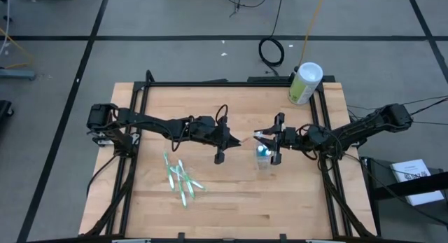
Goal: Pick & Place toothbrushing station
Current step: Put the orange toothbrush into the top of the transparent organizer
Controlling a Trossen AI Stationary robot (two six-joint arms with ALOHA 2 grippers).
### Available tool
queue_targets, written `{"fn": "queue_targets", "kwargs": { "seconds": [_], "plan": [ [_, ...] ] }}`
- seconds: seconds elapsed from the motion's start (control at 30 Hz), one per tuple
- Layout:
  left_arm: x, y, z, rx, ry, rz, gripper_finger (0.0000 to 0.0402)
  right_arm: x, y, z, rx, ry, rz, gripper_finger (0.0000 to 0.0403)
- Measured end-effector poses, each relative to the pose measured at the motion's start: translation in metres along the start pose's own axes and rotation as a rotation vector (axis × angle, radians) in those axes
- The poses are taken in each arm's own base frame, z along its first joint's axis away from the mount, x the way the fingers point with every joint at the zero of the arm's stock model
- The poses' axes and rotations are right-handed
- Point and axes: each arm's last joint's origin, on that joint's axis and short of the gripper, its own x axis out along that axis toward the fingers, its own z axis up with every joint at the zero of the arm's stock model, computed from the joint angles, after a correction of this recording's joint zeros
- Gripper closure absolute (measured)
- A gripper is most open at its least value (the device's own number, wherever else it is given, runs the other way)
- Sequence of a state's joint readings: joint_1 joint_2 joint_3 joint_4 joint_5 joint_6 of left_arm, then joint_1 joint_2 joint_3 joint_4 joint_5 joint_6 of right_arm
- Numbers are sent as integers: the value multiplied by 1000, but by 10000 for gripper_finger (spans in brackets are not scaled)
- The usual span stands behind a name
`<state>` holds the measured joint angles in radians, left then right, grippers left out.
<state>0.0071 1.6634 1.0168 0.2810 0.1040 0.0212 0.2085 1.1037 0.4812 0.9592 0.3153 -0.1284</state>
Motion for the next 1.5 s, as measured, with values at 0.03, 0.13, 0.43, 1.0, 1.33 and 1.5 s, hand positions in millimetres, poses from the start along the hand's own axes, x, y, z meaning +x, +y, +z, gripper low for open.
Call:
{"fn": "queue_targets", "kwargs": {
  "seconds": [0.03, 0.13, 0.43, 1.0, 1.33, 1.5],
  "plan": [
    [0, 0, 0, 0, 0, 0, 389, 0, 0, 0, 0, 0, 0, 329],
    [0, 0, 0, 0, 0, 0, 392, 0, 0, 0, 0, 0, 0, 328],
    [0, 0, 0, 0, 1, 0, 345, 0, 0, 0, -1, 3, 0, 329],
    [0, 2, -2, -55, 19, 59, 211, 0, 0, 0, -2, 5, 0, 330],
    [0, 2, -2, -79, 21, 59, 155, 0, 0, -1, -2, 5, 0, 330],
    [0, 2, -2, -81, 22, 59, 149, 0, 0, -1, -2, 6, 0, 330]
  ]
}}
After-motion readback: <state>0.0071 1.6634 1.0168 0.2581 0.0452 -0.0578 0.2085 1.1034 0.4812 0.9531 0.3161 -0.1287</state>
